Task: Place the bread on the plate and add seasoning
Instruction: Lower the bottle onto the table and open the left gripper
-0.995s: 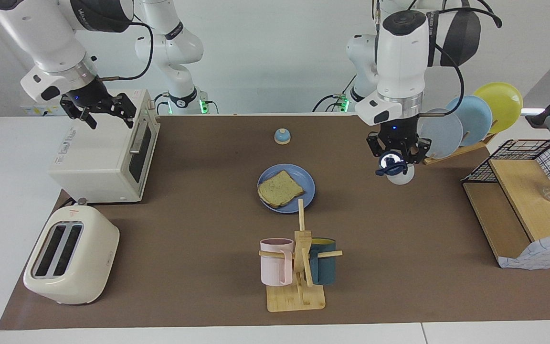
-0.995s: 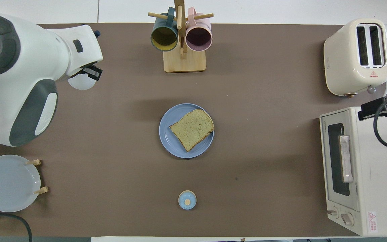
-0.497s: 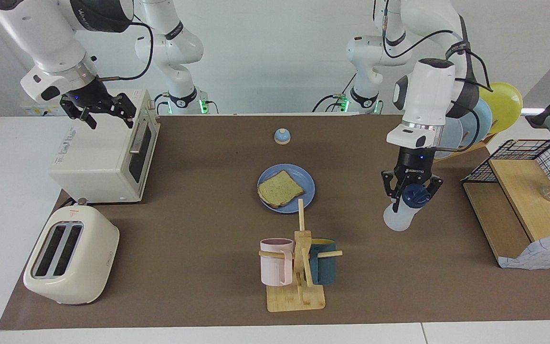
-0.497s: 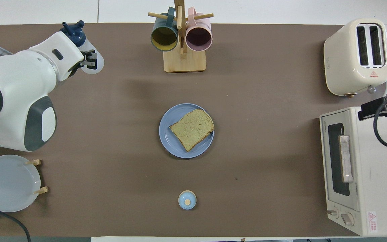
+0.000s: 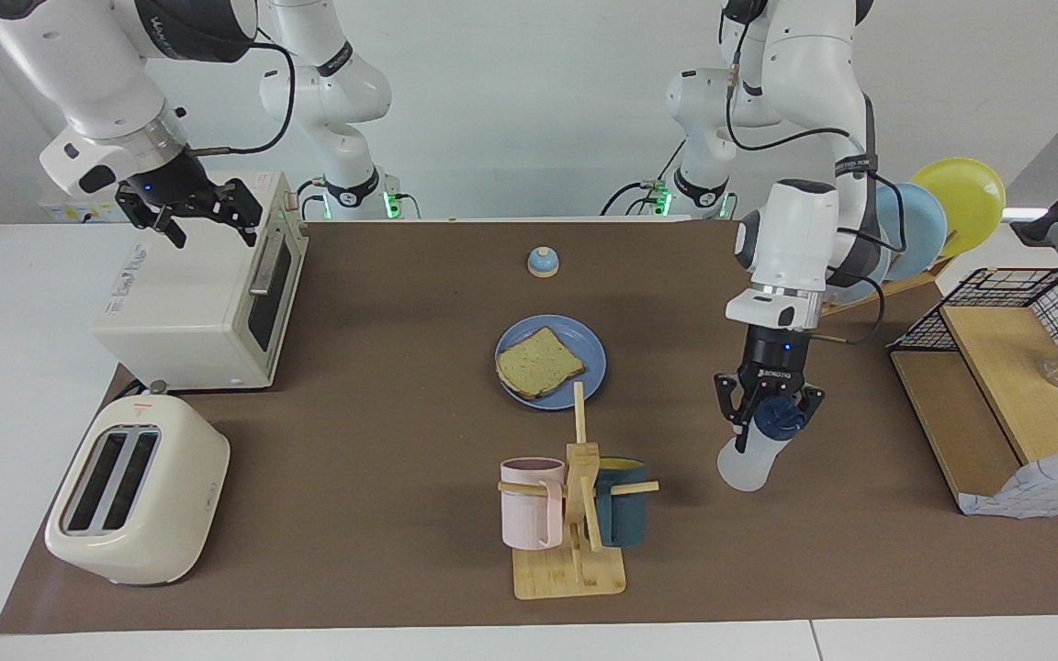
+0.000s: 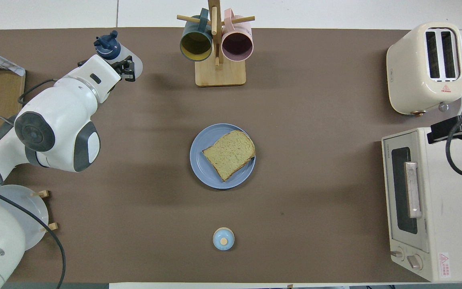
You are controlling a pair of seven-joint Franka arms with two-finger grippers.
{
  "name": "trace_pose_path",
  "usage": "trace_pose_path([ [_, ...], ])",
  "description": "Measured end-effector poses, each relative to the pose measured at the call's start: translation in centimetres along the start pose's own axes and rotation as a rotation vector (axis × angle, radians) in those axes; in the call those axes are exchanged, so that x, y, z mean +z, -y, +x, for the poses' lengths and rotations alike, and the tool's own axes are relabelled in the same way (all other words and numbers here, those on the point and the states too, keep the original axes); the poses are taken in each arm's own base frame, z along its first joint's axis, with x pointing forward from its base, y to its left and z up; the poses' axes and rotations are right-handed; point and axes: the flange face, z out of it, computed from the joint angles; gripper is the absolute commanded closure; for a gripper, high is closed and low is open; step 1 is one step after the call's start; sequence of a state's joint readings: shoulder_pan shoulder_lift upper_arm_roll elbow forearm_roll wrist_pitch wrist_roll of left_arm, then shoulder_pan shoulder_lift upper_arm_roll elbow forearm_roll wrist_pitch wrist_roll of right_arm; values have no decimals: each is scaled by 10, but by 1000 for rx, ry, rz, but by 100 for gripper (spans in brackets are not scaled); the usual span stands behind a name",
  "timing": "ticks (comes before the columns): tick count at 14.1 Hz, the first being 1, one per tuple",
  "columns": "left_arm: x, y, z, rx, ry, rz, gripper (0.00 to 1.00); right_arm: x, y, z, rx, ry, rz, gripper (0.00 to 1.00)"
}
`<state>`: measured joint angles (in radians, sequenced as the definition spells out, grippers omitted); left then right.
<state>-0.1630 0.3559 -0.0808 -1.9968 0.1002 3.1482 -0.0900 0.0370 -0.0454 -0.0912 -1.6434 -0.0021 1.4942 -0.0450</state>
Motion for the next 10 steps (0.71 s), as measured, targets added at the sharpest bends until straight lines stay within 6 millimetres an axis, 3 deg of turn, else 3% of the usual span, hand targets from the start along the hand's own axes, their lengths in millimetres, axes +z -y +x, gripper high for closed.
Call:
trace_pose_path([
  [3,30,0,-20,3,1,-10,100,0,0,0,0,0,0,0],
  [7,44,-1,-28,31,13,-14,100,0,0,0,0,0,0,0],
  [10,47,-1,-31,38,20,-15,82,0,0,0,0,0,0,0],
])
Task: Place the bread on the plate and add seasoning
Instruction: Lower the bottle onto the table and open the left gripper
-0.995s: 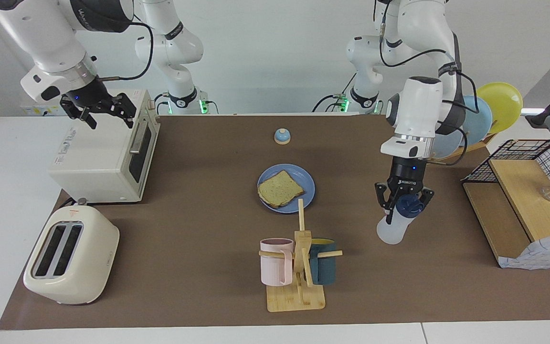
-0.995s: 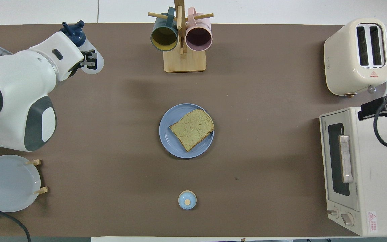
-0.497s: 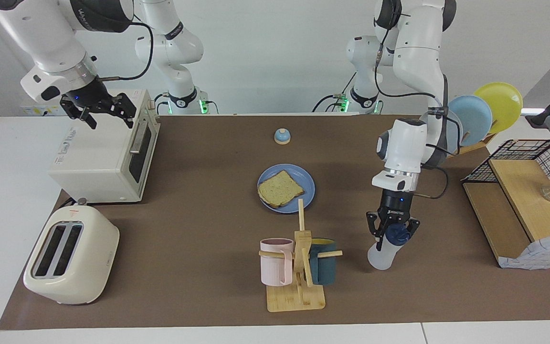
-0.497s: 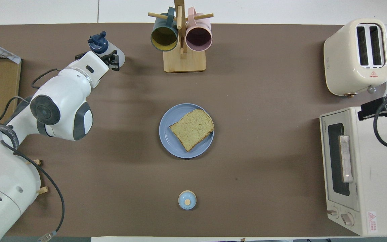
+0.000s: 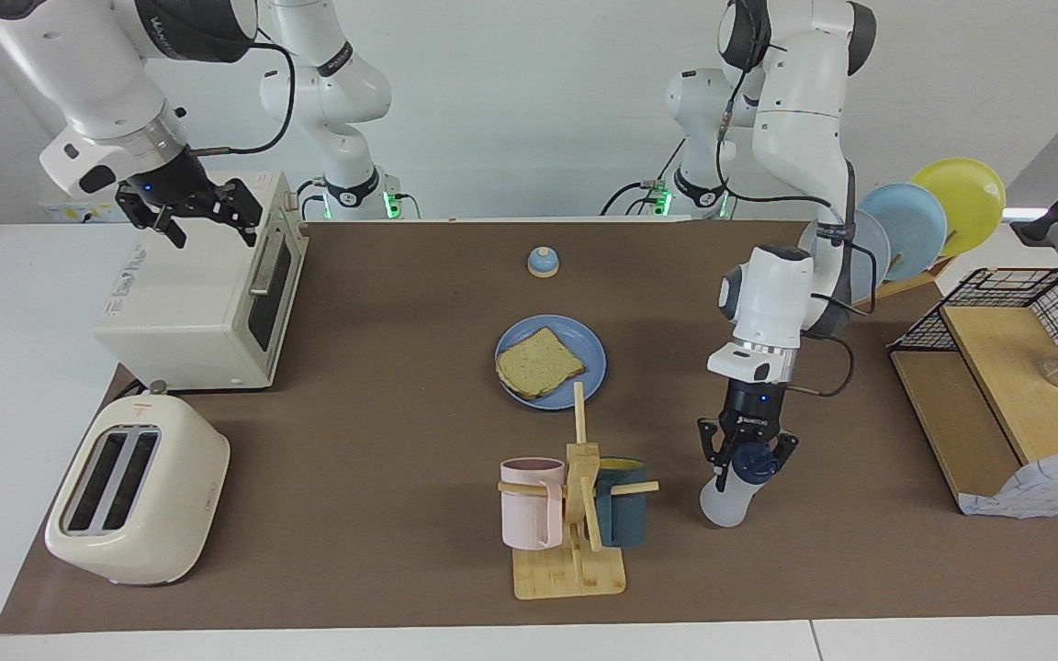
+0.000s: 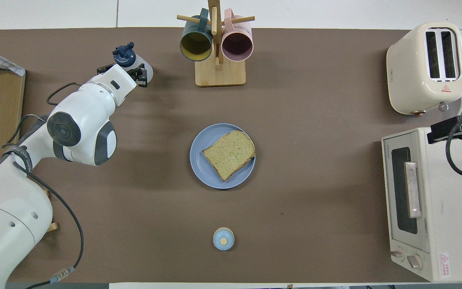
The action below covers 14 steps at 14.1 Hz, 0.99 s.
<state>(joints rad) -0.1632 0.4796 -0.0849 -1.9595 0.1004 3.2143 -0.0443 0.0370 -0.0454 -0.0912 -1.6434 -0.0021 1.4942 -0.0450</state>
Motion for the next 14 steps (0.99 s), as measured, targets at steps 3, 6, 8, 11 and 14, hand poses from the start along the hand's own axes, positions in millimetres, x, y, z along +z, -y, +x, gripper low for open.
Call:
trace_pose_path([
  [3,4,0,-4,0,9,-1,46,0,0,0,0,0,0,0],
  [6,5,0,-5,0,11,0,7,0,0,0,0,0,0,0],
  [8,6,2,-6,-1,12,1,1,0,0,0,0,0,0,0],
  [11,6,2,-6,-2,13,2,0,0,0,0,0,0,0,0],
  [14,7,2,-8,-2,16,1,0,0,0,0,0,0,0,0],
])
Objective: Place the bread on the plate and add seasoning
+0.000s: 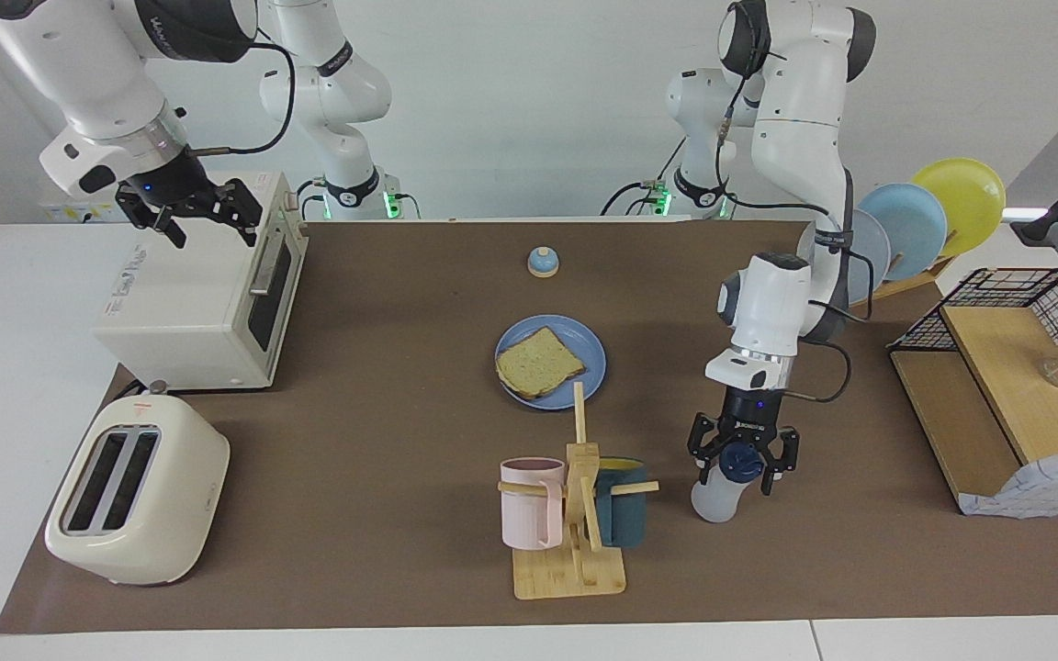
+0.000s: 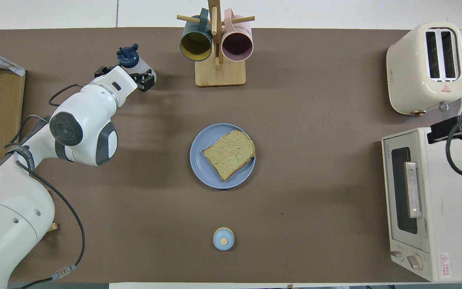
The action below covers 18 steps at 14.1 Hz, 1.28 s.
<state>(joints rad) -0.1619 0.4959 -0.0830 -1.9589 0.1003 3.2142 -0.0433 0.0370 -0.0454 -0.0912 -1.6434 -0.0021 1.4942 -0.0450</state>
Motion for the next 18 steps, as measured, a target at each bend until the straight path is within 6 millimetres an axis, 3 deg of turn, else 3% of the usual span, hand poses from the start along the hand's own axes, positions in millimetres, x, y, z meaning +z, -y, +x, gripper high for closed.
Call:
trace_pose_path([
  [7,-1,-3,-24,2,28,-5,0,0,0,0,0,0,0,0],
  [11,-52,-18,-37,13,36,-14,0,0,0,0,0,0,0,0],
  [14,-90,-68,-41,-36,121,-46,0,0,0,0,0,0,0,0],
  [16,-114,-109,-24,-73,209,-52,0,0,0,0,0,0,0,0],
  [18,-144,-131,6,-85,302,-26,0,0,0,0,0,0,0,0],
])
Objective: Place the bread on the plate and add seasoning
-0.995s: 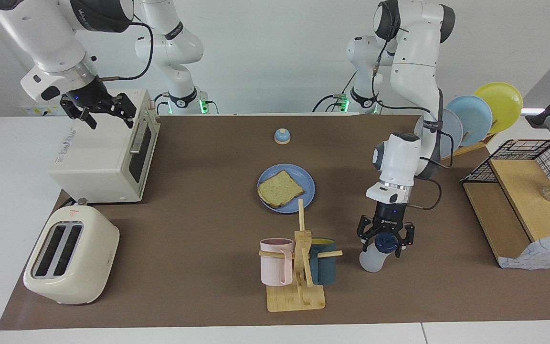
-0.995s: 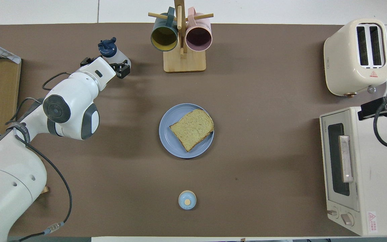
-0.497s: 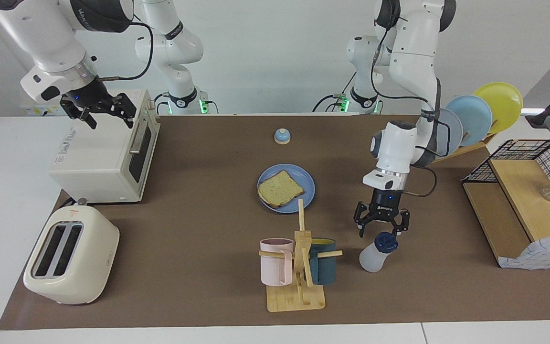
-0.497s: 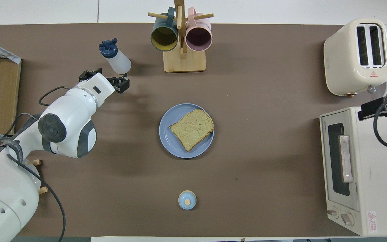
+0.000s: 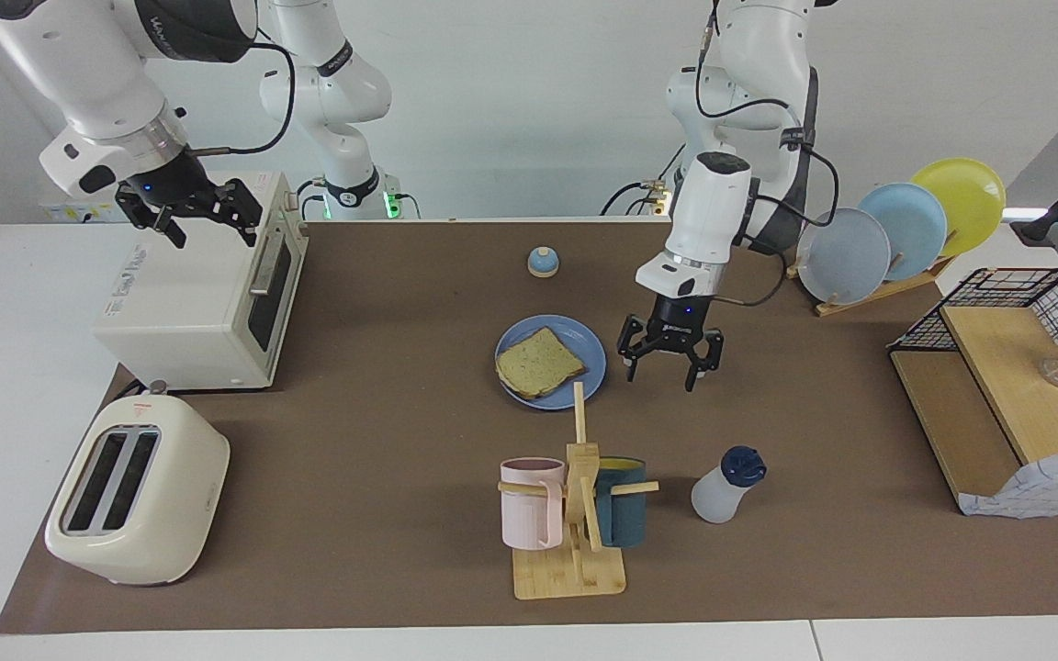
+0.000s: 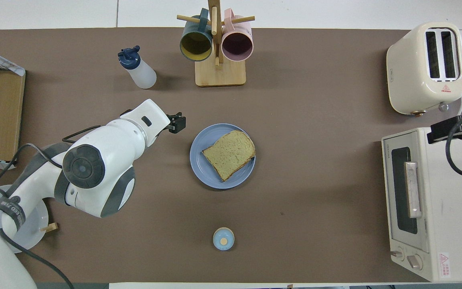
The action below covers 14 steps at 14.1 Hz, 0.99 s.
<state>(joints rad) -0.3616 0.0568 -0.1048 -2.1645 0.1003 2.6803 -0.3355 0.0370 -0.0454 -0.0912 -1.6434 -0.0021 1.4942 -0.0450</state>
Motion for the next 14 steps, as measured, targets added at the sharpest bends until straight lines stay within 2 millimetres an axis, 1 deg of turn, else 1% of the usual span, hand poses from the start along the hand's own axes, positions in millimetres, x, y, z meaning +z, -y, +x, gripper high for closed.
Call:
trace_pose_path([
  [1,-23,-3,11,-3,41,23,0,0,0,0,0,0,0,0],
  [3,-74,5,32,-15,123,75,0,0,0,0,0,0,0,0],
  [4,-98,14,41,-10,166,98,0,0,0,0,0,0,0,0],
  [5,-119,28,50,2,212,110,0,0,0,0,0,0,0,0],
  [6,-138,49,58,23,263,111,0,0,0,0,0,0,0,0],
  [8,-167,107,66,71,348,115,0,0,0,0,0,0,0,0],
  [9,-177,138,66,96,379,111,0,0,0,0,0,0,0,0],
  [11,-193,194,57,119,426,94,0,0,0,0,0,0,0,0],
  [12,-200,217,52,120,438,87,0,0,0,0,0,0,0,0],
  [13,-206,231,49,114,439,84,0,0,0,0,0,0,0,0],
  [14,-209,236,47,111,439,84,0,0,0,0,0,0,0,0],
])
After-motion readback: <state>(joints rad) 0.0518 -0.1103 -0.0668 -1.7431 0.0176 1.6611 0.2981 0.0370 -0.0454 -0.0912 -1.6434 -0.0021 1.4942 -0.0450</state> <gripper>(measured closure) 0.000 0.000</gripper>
